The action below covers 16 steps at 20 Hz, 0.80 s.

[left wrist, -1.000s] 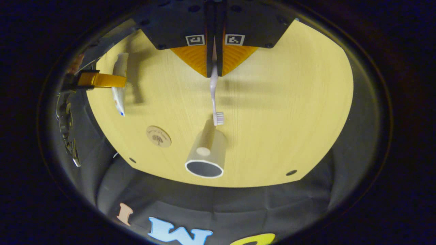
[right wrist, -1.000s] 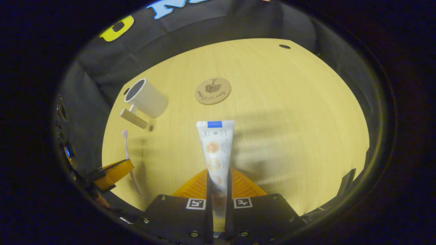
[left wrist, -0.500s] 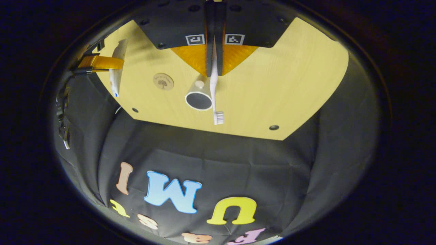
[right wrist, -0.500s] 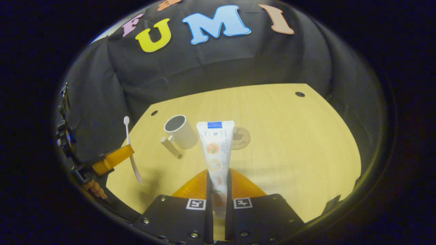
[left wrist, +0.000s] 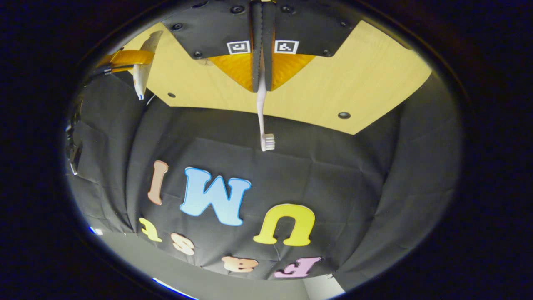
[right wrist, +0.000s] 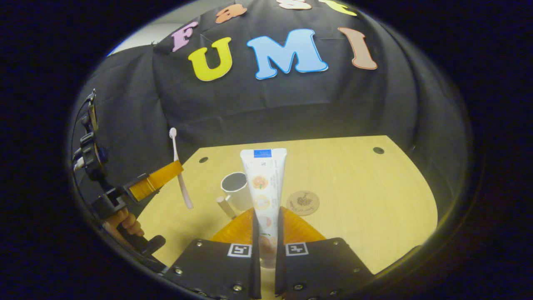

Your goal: Put the toothbrush and toothpaste on the desktop into the cup, then pick up the cup and place it on the coaster on the desktop.

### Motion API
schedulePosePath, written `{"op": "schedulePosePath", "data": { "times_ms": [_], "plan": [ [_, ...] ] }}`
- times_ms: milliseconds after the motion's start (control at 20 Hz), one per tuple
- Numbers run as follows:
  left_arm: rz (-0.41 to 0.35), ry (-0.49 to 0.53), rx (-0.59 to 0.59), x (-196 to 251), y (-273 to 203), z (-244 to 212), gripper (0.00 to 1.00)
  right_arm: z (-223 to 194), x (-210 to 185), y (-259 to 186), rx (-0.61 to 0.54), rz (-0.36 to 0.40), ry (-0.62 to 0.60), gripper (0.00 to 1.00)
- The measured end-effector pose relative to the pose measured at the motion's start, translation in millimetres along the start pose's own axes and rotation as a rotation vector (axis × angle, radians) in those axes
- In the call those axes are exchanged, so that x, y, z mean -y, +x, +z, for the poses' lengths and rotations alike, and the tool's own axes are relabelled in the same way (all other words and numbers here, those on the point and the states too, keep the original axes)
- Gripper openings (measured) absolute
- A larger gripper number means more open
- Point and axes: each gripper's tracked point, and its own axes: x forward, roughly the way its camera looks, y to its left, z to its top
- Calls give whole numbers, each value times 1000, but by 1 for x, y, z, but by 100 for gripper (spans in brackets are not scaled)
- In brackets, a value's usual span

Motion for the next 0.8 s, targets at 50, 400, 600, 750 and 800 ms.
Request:
{"op": "schedulePosePath", "data": {
  "times_ms": [50, 400, 600, 750, 800],
  "plan": [
    [-10, -5, 40, 1, 8, 11, 7, 1, -1, 3, -3, -3, 1, 14],
    [-74, -65, 124, 6, 73, 28, 7, 7, 4, 14, -23, -60, 1, 15],
    [-101, -84, 63, 15, 115, -3, 7, 1, 14, 23, -59, -102, -1, 14],
    [-113, -84, 23, 17, 137, -24, 7, -5, 15, 29, -89, -113, -4, 14],
    [-115, -78, 11, 19, 142, -29, 7, -8, 14, 30, -96, -112, 0, 14]
  ]
}}
